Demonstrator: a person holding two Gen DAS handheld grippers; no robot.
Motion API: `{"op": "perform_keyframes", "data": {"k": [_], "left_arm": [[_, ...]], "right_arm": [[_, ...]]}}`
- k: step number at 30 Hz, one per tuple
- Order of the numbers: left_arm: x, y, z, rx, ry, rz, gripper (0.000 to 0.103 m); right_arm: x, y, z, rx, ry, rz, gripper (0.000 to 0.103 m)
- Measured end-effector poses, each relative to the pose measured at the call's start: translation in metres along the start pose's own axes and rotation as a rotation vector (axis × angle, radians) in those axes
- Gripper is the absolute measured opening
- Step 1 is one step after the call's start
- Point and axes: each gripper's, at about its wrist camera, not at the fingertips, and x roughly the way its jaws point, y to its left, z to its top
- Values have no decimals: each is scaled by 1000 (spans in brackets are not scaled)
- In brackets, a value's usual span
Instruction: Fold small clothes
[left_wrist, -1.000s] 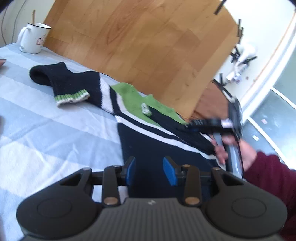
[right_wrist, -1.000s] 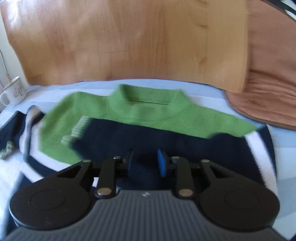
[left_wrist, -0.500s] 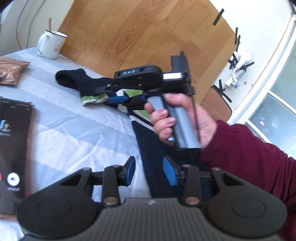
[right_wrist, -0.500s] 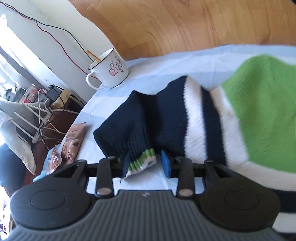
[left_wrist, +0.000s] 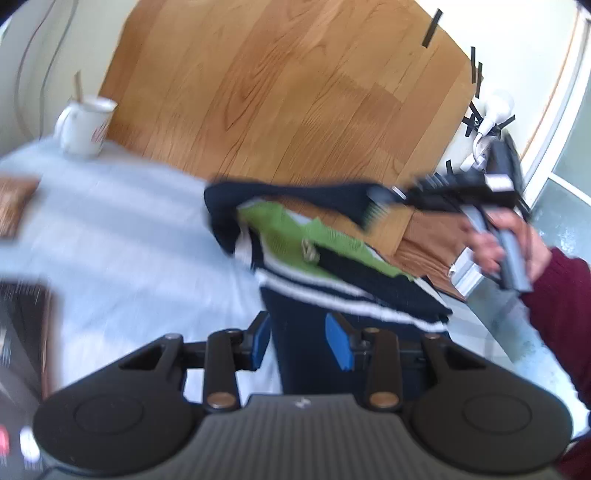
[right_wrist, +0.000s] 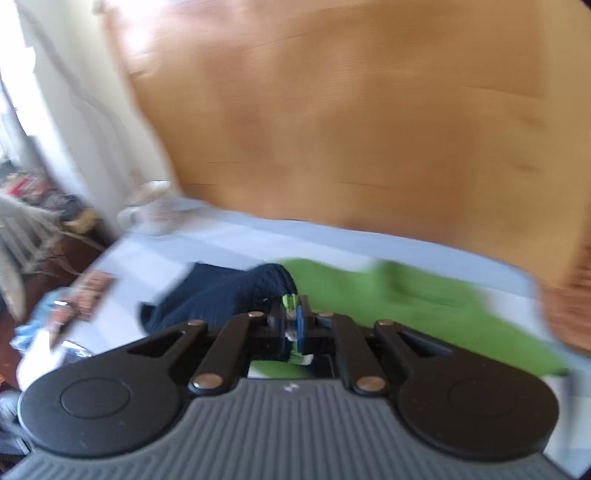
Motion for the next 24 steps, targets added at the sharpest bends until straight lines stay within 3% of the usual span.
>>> {"op": "perform_keyframes", "data": {"k": [4, 9, 11, 12, 13, 15, 17, 19, 20, 21, 22, 24], "left_arm": [[30, -20, 34, 51, -2, 30, 35], [87, -37, 73, 78, 27, 57, 42], [117, -43, 81, 99, 59, 87, 43], [134, -45, 83, 102, 85, 100, 45], [152, -46, 84, 104, 116, 117, 46], [180, -45, 84, 116, 171, 156, 46], [202, -37, 83, 116, 207, 209, 46], [214, -26, 80, 80, 236, 241, 35], [218, -22, 78, 58, 243, 249, 24], [220, -19, 77, 52, 235, 269, 6], [220, -17, 76, 55, 221, 288, 2], [216, -14, 74, 44, 209, 293, 2]], "right_arm": [[-36, -66, -18, 31, 33, -102, 9], [-40, -124, -54, 111, 93, -161, 9], [-32, -138, -66, 144, 105, -159, 14], [-29, -141, -70, 148, 95, -177, 27], [-27, -142, -73, 147, 77, -201, 47], [-39, -150, -78, 165, 8, -212, 50], [-44, -156, -83, 210, -32, -160, 50], [-44, -163, -89, 233, -37, -126, 50], [-38, -163, -93, 240, -22, -109, 50], [-28, -163, -95, 242, 3, -96, 44], [-18, -163, -98, 240, 32, -93, 11], [-13, -162, -98, 292, 36, -53, 7]]}}
